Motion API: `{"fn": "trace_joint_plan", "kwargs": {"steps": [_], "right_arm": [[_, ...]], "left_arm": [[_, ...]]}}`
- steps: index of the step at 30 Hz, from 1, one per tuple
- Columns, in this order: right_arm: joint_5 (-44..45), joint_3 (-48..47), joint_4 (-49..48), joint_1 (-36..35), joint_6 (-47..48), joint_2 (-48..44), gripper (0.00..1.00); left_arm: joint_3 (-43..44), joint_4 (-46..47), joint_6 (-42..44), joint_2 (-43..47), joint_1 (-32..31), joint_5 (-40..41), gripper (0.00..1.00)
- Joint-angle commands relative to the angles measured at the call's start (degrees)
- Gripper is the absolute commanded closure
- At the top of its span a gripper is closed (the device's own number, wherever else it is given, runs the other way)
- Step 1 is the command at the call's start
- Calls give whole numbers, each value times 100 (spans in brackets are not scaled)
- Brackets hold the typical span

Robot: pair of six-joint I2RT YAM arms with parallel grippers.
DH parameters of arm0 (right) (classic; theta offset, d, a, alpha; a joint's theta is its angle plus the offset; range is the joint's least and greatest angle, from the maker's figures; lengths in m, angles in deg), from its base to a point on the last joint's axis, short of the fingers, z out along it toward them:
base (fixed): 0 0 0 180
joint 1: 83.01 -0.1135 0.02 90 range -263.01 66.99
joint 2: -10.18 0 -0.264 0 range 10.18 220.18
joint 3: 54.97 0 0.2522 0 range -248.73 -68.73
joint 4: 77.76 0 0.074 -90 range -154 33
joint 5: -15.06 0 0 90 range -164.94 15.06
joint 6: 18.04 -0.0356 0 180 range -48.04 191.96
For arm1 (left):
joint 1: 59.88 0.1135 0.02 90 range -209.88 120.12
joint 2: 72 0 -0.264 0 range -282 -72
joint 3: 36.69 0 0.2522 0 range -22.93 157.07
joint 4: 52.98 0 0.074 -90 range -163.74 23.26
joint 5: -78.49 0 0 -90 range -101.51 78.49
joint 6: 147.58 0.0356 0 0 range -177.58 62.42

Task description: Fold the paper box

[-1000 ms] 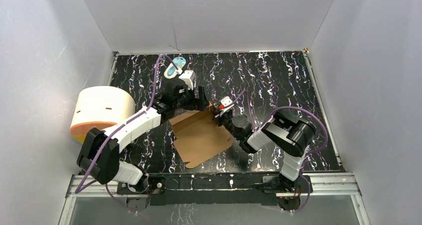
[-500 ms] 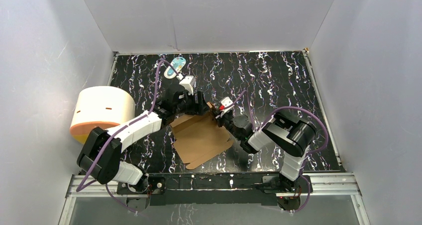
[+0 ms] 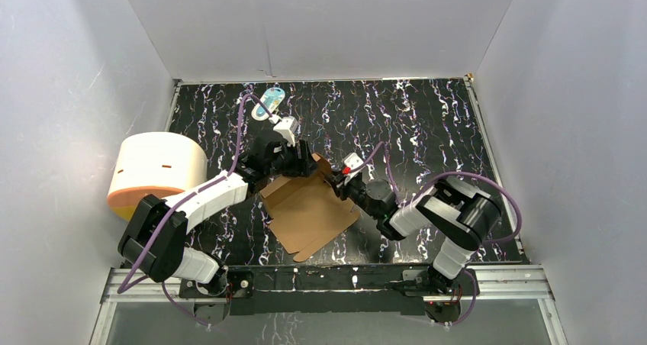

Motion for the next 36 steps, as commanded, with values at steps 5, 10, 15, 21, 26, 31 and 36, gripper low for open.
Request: {"fn": "trace_joint_plan", "kwargs": {"steps": [5,10,15,21,26,31,36], "right_arm": [[-1613,-54,163,350,129,-349,68],[-2875,-279,585,850,20,-412,68],[-4250,-694,1018,1299,-48,-297,66],[-5280,-1241,1841,1452,395,-99,63],[-5719,-1637,2728,1474,813,-73,61],[-5991,-1906,3197,1550,1033,-17,60],[-5894,-2001,3363,1580,1096,13,60]], "left_arm": [[-71,83,9,74,37,-36,42],[-84,152,50,84,36,-165,43],[-102,194,130,128,39,-283,43],[-85,134,239,198,39,-280,44],[-67,122,268,213,39,-306,45],[-83,162,259,286,56,-430,46],[-114,30,156,601,98,-351,34]]}}
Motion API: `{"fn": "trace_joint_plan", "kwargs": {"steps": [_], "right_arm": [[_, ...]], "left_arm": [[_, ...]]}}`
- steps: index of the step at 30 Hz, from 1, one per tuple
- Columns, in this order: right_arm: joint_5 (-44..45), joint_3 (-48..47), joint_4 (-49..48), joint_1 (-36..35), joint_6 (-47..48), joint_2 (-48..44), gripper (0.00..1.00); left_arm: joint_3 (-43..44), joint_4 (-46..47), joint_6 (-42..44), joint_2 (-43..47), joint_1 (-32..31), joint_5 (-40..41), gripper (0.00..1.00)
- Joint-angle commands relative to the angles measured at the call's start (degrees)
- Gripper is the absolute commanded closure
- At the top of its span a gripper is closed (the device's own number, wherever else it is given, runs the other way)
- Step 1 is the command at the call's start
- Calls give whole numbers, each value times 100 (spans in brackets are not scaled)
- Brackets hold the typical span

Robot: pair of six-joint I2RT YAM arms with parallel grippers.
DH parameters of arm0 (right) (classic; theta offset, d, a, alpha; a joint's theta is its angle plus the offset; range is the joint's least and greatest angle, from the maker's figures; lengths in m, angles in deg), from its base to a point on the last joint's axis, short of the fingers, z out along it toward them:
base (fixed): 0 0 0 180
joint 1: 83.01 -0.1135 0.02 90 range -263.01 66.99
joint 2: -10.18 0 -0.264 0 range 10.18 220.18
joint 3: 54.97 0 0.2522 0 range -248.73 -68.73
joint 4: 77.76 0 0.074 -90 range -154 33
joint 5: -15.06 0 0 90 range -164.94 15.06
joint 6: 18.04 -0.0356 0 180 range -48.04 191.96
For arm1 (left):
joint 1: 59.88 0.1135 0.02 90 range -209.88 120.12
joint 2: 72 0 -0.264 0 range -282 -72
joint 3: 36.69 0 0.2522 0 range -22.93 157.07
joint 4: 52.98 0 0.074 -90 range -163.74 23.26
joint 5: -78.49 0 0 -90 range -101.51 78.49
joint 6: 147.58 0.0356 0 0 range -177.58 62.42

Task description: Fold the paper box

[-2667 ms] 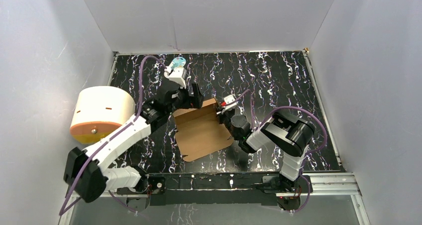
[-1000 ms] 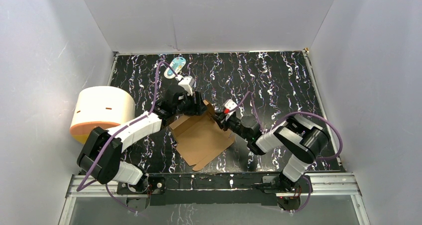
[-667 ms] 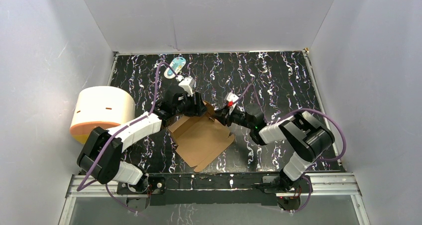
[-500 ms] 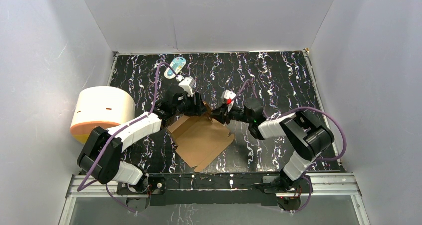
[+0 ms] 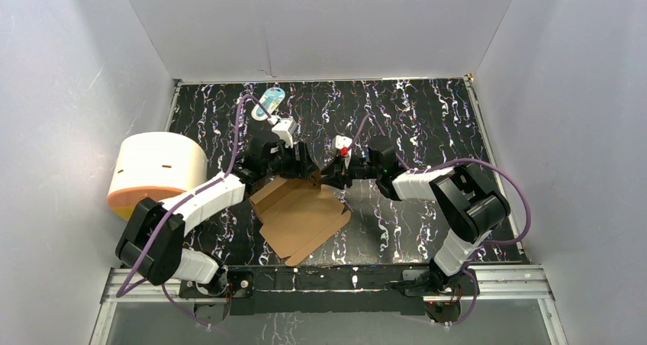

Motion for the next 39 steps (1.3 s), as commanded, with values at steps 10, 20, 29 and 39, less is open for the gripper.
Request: {"fn": "trace_joint_plan", "kwargs": {"steps": [10,20,29,39], "right_arm": [[-167,-255,162,0,115,73,60],[-165,-259,190,29,119,22,60],[-104,-392,618,160,334,-119,61],[3,-376,821,470,466,-464,61]], "left_arm": [[-444,-137,-677,1361,312,449,12],[-753,-307,-948,1619,602,320,35],[-727,-261,-847,1246,605,66,53],[-757,-234,-814,1179,603,54,55]]}}
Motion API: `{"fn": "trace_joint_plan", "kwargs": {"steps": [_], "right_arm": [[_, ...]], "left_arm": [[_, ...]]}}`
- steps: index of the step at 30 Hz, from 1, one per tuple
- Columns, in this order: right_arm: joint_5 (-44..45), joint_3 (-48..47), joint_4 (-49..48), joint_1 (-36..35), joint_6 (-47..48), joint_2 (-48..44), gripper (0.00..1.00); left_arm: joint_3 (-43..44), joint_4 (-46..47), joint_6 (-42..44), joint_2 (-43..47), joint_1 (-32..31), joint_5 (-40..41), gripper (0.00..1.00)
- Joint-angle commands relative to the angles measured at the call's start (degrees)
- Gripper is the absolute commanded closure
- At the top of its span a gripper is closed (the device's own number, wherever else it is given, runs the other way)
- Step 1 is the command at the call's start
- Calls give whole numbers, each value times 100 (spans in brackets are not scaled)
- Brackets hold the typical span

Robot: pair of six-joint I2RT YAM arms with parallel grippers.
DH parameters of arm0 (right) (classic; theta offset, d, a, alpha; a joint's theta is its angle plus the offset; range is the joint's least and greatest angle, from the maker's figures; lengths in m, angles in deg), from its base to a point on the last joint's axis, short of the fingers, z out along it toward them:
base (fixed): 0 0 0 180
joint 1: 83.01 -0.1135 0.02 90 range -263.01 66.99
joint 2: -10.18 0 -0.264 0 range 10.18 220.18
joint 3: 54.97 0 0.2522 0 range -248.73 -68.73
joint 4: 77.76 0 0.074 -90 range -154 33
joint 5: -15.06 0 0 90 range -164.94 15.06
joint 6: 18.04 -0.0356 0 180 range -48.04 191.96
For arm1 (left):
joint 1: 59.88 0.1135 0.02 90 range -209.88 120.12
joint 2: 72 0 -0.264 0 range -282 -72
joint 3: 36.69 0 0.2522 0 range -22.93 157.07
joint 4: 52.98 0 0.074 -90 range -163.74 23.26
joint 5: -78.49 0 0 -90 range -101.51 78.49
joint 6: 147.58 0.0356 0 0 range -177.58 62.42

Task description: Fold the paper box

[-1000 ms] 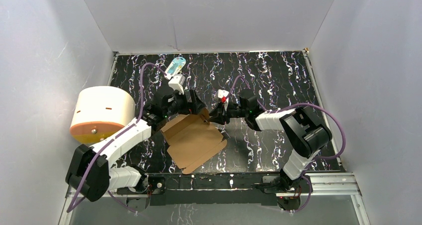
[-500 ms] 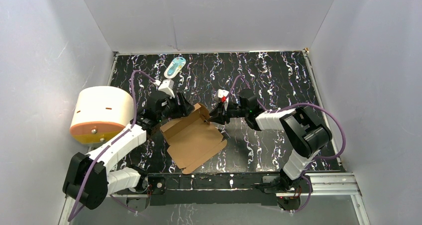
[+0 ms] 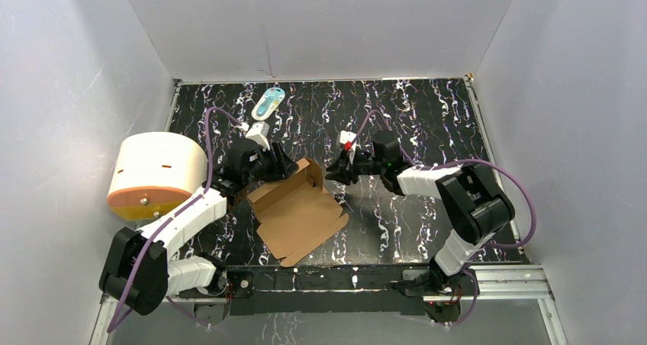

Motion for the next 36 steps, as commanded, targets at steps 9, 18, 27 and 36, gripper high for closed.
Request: {"fn": "trace_joint_plan", "kwargs": {"steps": [9,18,27,36], "right_arm": [[63,-526,133,176,182,-13,63],[-242,-632,-316,-22,-132,399,62],[-149,-638,-796,-363,-458,700,54],[98,-622,-1426,-490,-798,910,51]], "left_arm": [[12,-95,91,-17,15,-125,55],[-83,45,-12,-83,20,-276,55],[-214,261,-133,-179,19,-445,55],[-351,539,-288,-321,15,-697,58]]}}
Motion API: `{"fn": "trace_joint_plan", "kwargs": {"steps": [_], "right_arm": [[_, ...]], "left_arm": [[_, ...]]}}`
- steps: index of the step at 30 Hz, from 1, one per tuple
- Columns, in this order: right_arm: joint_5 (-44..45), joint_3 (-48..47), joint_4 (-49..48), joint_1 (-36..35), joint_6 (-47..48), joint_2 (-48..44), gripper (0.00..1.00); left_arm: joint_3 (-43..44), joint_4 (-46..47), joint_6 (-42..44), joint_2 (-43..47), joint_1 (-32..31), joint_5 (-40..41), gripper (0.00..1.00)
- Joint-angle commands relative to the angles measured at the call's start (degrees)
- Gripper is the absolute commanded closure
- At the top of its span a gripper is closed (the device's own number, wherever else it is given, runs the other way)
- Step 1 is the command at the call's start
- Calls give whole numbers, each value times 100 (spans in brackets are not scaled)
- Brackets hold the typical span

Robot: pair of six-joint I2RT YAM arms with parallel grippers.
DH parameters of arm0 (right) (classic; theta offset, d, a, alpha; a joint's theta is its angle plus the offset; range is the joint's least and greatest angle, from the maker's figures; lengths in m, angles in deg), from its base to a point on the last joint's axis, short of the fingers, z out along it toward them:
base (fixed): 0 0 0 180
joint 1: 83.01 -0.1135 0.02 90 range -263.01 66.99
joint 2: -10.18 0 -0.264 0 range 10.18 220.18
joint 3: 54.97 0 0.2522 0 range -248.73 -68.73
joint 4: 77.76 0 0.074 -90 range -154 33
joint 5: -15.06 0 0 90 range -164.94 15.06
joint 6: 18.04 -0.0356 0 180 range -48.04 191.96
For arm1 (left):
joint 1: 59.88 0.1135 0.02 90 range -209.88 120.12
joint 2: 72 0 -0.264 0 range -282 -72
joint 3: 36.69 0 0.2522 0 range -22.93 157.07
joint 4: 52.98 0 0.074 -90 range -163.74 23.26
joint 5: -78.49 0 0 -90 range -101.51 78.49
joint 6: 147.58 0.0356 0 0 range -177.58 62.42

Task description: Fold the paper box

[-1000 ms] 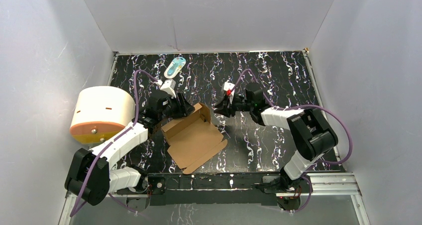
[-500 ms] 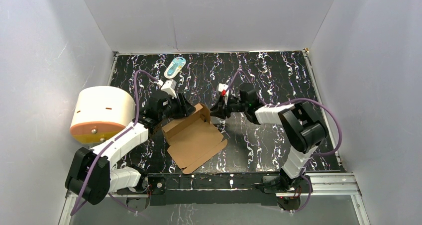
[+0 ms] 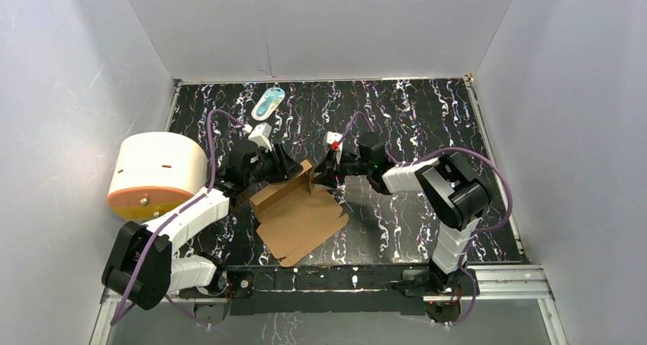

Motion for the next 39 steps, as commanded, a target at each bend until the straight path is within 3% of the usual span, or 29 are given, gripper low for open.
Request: {"fn": "trace_joint_plan", "kwargs": {"steps": [1,13,24,32,39], "right_arm": [[124,-239,-660,-95,-216,142,51],[-56,-610,-491,-157,-35,550,65],[353,-731,-210,-305,240,549,74],[874,-626,-396,-452,118,432,86],[1863,-187,-832,-540,-189,104,95]], "left_arm": [[-158,-8,-56,-138,0,-282,58],[-161,265,-220,-289,1,-551,60],[-31,495,-382,-403,3,-860,59],[69,720,-466,-664,3,-1143,58],[201,887,-547,-757,3,-1330,57]]}}
